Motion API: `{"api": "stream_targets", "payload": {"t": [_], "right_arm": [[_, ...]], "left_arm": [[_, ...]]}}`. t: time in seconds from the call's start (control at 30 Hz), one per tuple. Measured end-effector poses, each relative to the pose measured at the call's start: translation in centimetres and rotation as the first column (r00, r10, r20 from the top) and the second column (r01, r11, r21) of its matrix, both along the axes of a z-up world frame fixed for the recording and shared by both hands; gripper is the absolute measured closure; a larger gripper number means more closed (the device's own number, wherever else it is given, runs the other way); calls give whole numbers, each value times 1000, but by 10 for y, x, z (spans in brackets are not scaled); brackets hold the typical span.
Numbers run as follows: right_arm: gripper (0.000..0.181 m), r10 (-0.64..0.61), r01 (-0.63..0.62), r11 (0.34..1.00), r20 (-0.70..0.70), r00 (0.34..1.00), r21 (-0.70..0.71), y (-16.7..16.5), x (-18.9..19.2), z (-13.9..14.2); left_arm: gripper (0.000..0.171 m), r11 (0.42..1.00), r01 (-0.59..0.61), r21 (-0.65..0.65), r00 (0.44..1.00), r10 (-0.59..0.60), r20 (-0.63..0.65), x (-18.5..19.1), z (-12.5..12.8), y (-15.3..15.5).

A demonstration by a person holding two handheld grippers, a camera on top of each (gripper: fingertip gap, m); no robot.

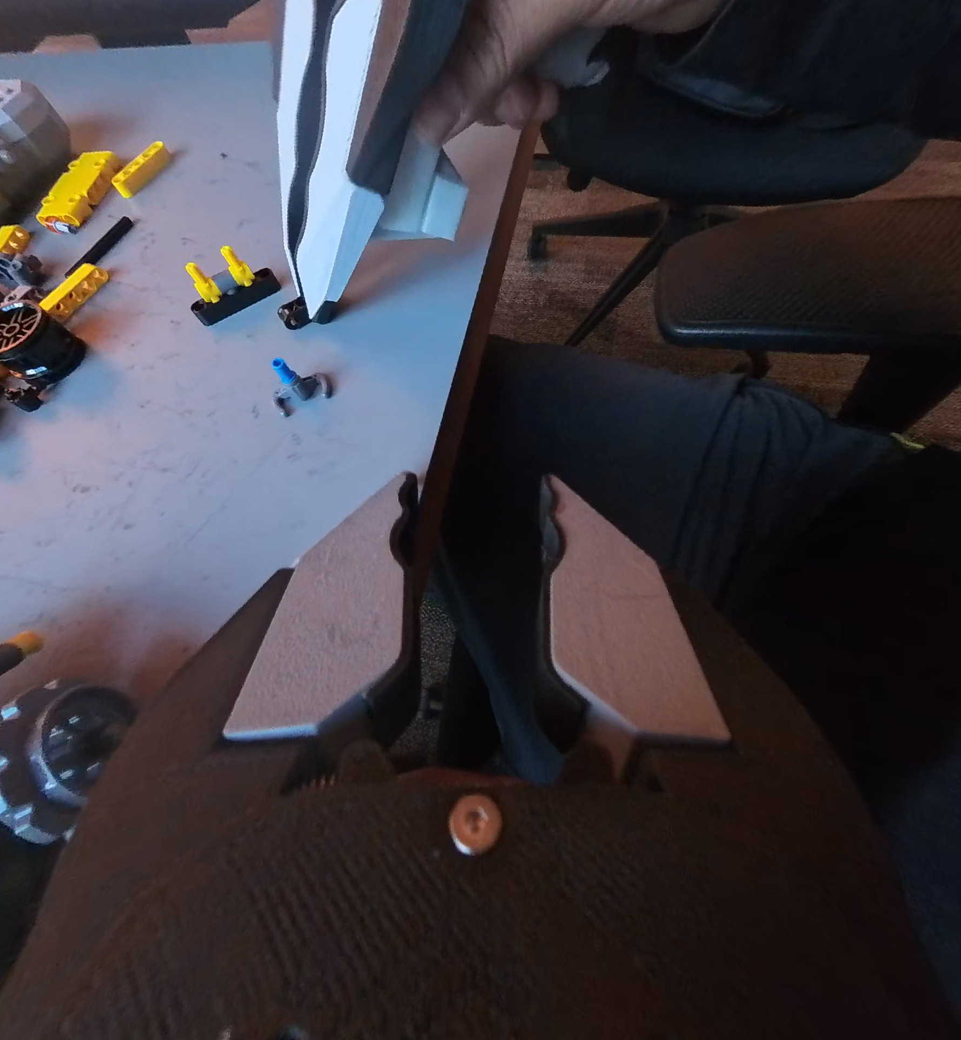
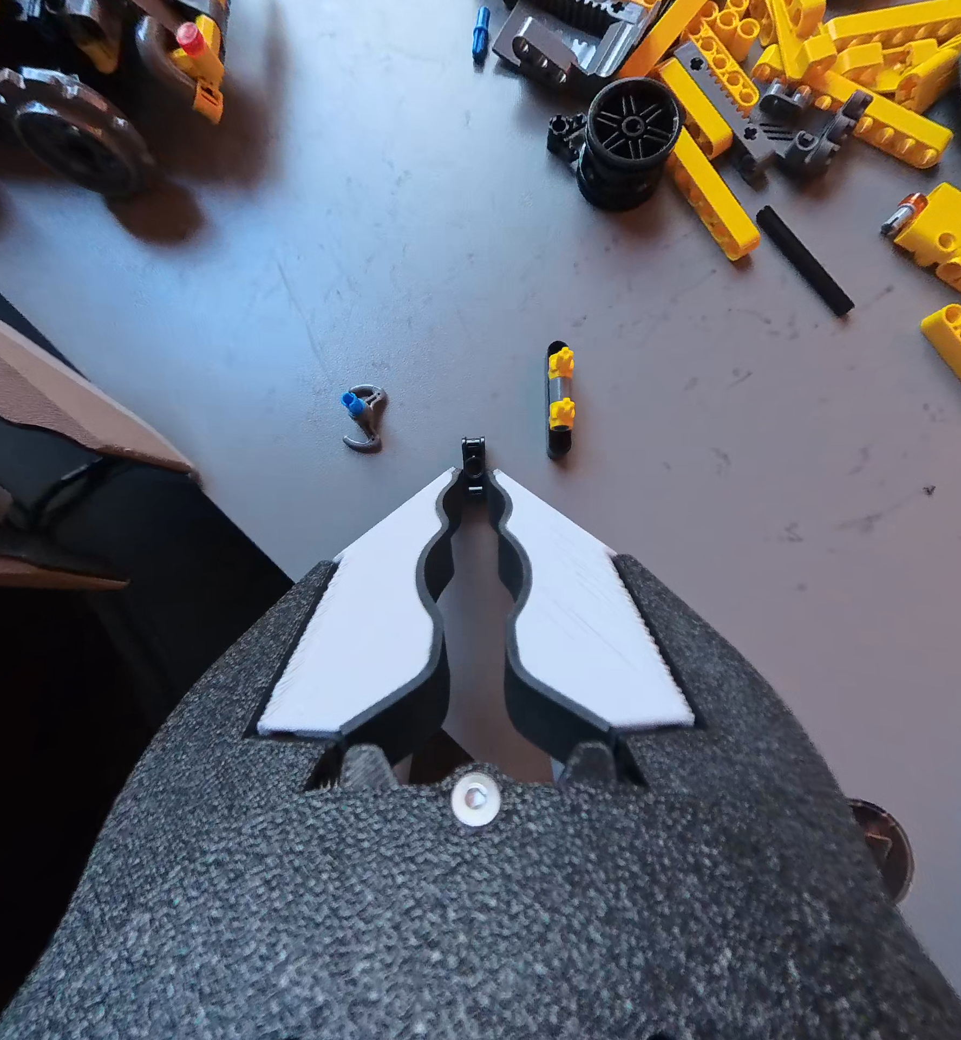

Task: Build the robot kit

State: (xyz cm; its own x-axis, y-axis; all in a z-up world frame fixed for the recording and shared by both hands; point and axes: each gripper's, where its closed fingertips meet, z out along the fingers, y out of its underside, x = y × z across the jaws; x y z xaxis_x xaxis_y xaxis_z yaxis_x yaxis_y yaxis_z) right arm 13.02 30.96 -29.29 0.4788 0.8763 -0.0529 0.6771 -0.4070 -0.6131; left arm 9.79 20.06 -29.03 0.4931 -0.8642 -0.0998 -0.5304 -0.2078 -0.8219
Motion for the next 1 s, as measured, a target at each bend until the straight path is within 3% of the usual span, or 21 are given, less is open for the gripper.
{"api": "stream_targets", "payload": {"t": [0.4, 0.77, 1.0], "right_arm": [[175, 22, -22, 997, 2, 1000, 71, 4, 0, 4], [174, 58, -58, 998, -247, 967, 6, -18, -24, 32], [175, 183, -143, 973, -226, 957, 182, -34, -29, 53]], "left_arm": [[131, 999, -30, 22, 1000, 29, 10, -8, 6, 7], [129, 993, -105, 58, 993, 102, 60, -13, 19, 22], [128, 984, -160, 84, 986, 156, 58, -20, 29, 37]]}}
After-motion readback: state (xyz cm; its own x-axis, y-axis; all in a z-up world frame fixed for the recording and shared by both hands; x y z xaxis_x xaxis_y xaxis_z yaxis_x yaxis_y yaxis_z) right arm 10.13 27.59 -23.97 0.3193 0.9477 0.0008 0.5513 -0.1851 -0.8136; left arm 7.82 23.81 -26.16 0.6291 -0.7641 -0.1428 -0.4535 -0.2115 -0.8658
